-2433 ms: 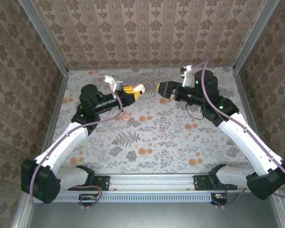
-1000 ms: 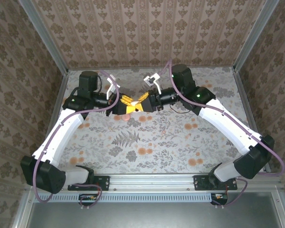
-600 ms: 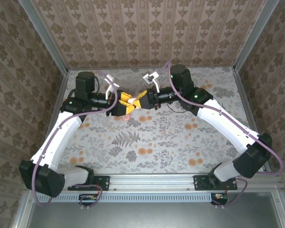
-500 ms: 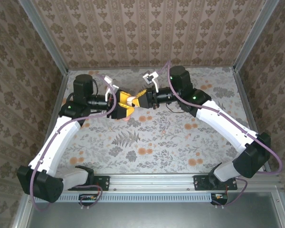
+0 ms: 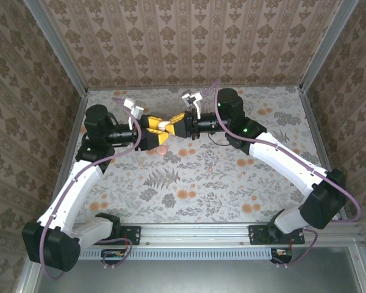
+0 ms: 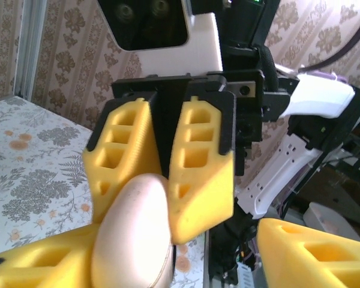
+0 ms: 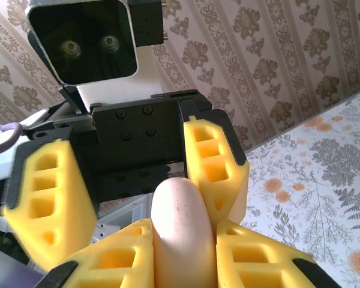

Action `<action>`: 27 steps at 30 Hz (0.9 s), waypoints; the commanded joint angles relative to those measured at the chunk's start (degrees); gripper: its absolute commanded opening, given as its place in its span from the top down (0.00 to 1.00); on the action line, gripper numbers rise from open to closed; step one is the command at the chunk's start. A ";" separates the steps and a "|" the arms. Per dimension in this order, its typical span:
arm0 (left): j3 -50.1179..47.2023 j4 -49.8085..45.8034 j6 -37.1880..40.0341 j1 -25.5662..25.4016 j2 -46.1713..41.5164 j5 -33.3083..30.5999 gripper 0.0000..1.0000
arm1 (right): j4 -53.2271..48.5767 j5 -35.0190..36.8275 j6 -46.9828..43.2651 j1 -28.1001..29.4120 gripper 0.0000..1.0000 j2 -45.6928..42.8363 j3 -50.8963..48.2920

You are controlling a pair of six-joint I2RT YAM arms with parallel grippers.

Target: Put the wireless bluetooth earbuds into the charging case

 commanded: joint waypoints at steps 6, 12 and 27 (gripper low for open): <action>-0.59 0.76 -1.11 2.41 -0.57 -4.00 0.37 | 2.56 -2.18 1.25 -0.43 0.93 -3.74 -1.10; -1.99 -0.03 -1.97 4.98 -1.22 -5.81 0.32 | 1.86 -1.66 0.66 -0.43 0.94 -3.74 -1.53; -2.88 5.42 -2.21 1.03 -0.81 -1.33 0.43 | 2.58 -2.09 1.84 -0.43 0.94 -3.36 -0.93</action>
